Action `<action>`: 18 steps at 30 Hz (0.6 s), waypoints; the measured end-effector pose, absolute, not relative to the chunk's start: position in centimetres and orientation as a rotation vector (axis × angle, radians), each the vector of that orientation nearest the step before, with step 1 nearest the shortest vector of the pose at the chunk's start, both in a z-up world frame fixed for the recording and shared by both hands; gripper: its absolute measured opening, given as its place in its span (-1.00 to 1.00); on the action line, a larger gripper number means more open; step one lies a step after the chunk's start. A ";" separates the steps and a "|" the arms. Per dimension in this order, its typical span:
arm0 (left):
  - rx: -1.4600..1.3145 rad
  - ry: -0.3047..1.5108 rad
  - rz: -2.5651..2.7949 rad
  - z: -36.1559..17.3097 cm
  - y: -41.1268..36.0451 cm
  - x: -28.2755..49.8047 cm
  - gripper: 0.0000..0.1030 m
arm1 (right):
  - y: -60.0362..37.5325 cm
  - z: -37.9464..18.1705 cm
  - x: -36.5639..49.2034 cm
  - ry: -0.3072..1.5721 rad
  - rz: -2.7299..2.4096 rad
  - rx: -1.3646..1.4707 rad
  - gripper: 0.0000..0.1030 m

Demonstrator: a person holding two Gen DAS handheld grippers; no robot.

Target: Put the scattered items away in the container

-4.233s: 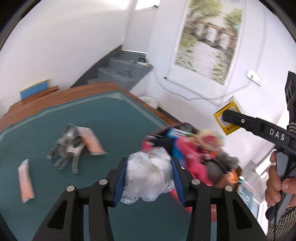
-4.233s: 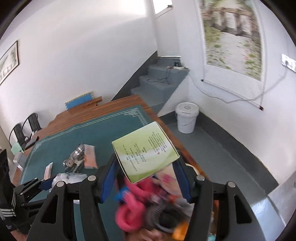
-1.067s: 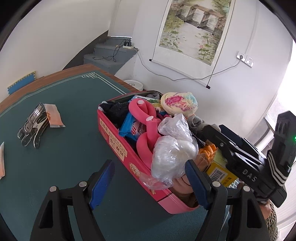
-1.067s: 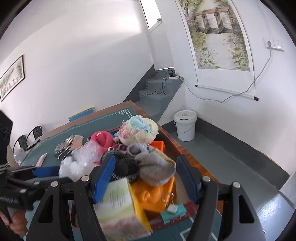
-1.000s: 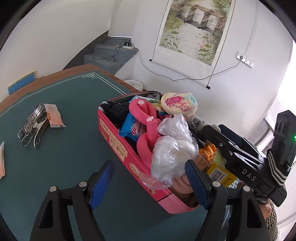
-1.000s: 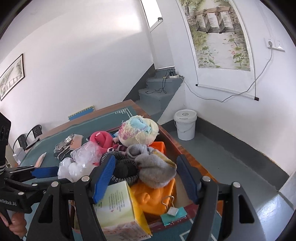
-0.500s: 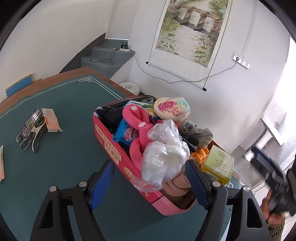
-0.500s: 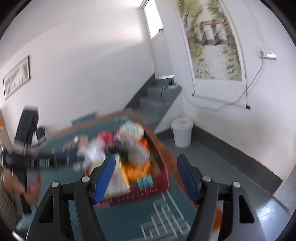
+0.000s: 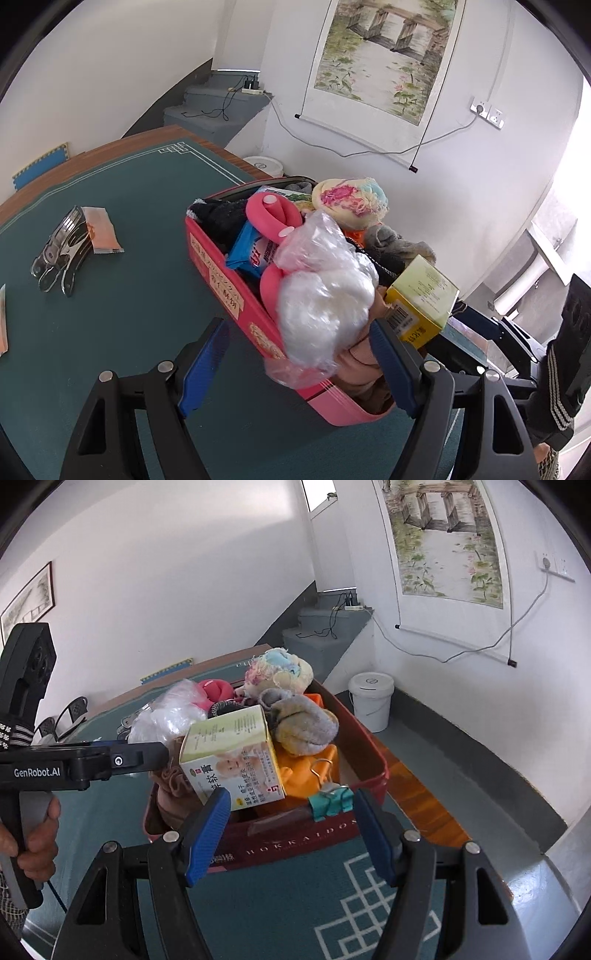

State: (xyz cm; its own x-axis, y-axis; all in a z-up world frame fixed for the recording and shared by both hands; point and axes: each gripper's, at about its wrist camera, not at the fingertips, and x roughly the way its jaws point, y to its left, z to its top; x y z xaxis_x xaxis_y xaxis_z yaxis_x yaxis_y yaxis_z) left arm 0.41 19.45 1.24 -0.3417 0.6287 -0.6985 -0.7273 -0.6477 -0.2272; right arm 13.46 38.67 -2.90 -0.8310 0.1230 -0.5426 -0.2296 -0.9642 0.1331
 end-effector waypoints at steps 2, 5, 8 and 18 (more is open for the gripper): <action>-0.988 0.160 2.055 1.3 19.3 0.5 0.55 | 38.2 -2.6 13.9 0.243 2.825 -0.814 0.41; -0.957 0.186 2.070 1.7 19.5 1.1 0.55 | 37.9 -1.7 15.4 0.211 2.823 -0.781 0.41; -0.923 0.215 2.083 2.1 19.7 1.8 0.55 | 38.2 -0.4 16.7 0.236 2.833 -0.711 0.41; -0.919 0.275 2.114 1.6 20.4 2.2 0.55 | 38.2 -1.3 13.7 0.245 2.830 -0.778 0.44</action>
State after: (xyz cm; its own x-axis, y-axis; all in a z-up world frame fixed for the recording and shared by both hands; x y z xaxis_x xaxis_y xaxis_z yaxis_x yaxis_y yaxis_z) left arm 2.21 20.44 1.59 -0.4185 0.5872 -0.6929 -0.7450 -0.6582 -0.1079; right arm 13.73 38.24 -1.28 -0.8425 0.1436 -0.5191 -0.2308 -0.9671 0.1070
